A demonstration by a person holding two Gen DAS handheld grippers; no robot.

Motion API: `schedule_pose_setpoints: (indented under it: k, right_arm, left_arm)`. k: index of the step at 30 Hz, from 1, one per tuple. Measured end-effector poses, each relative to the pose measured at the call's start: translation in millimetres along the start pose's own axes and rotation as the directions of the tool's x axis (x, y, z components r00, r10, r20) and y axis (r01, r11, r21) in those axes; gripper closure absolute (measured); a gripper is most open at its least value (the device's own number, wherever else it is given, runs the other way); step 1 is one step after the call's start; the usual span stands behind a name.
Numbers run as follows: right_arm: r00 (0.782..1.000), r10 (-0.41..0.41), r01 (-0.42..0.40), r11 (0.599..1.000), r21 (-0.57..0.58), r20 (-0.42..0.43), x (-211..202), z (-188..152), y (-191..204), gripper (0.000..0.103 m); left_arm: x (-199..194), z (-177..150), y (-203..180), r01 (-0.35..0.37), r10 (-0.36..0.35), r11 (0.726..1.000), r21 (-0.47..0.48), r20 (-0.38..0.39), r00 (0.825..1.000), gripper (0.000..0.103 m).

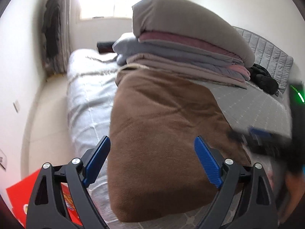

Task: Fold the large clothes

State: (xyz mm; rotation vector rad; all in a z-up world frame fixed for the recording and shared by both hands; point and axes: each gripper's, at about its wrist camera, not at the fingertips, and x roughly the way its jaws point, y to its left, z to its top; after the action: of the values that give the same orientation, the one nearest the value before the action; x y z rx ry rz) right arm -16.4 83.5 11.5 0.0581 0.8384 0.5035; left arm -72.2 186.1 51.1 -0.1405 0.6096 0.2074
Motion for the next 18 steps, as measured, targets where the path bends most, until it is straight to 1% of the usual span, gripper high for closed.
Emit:
schedule_pose_setpoints:
  k: [1, 2, 3, 4, 6, 7, 9, 10, 11, 13, 14, 16, 18]
  right_arm:
    - [1.000, -0.020, 0.020, 1.000, -0.006, -0.011, -1, -14, -3, 0.006]
    - [0.997, -0.044, 0.043, 0.999, -0.017, -0.057, 6, -30, -7, 0.006]
    - [0.990, -0.036, 0.035, 0.999, -0.012, -0.136, 23, -43, -18, 0.006]
    - [0.976, 0.018, -0.009, 0.999, 0.039, -0.216, 42, -51, -27, 0.006]
    - [0.964, 0.061, -0.036, 0.994, 0.100, -0.258, 49, -50, -37, 0.006]
    - [0.965, 0.046, -0.025, 0.996, 0.085, -0.259, 47, -44, -33, 0.006]
    - [0.974, -0.033, 0.032, 0.999, -0.009, -0.222, 38, -31, -13, 0.006]
    - [0.982, -0.062, 0.052, 0.997, -0.059, -0.178, 25, -28, -1, 0.006]
    - [0.989, -0.073, 0.062, 0.994, -0.091, -0.129, 13, -28, 8, 0.006]
    - [0.995, -0.095, 0.090, 0.987, -0.131, -0.035, -10, -31, 19, 0.006]
    - [0.994, -0.105, 0.103, 0.985, -0.136, -0.010, -14, -34, 20, 0.006]
    - [0.992, -0.124, 0.124, 0.983, -0.138, 0.008, -12, -39, 18, 0.006]
    - [0.988, -0.152, 0.148, 0.979, -0.144, -0.020, 5, -47, 13, 0.006]
  left_arm:
    - [-4, -1, -2, -0.008, 0.008, 1.000, 0.012, 0.012, 1.000, 0.017]
    - [-8, -3, -6, -0.023, 0.022, 0.999, 0.033, 0.028, 0.999, 0.017]
    - [-11, -4, -9, -0.036, 0.034, 0.998, 0.051, 0.038, 0.999, 0.017]
    - [-14, -5, -11, -0.048, 0.045, 0.997, 0.065, 0.042, 0.998, 0.017]
    - [-16, -8, -15, -0.055, 0.052, 0.995, 0.079, 0.042, 0.998, 0.017]
    - [-19, -12, -15, -0.050, 0.047, 0.996, 0.069, 0.039, 0.998, 0.017]
    - [-25, -15, -15, -0.039, 0.037, 0.998, 0.057, 0.042, 0.998, 0.017]
    - [-28, -16, -16, -0.036, 0.033, 0.998, 0.059, 0.047, 0.998, 0.017]
    - [-32, -18, -19, -0.034, 0.031, 0.997, 0.067, 0.057, 0.998, 0.017]
    - [-37, -18, -23, -0.033, 0.026, 0.996, 0.087, 0.076, 0.997, 0.017]
    - [-39, -18, -25, -0.035, 0.026, 0.995, 0.096, 0.088, 0.996, 0.017]
    - [-43, -16, -26, -0.030, 0.020, 0.995, 0.096, 0.106, 0.994, 0.017]
    - [-46, -16, -25, -0.013, 0.004, 0.997, 0.076, 0.116, 0.993, 0.017]
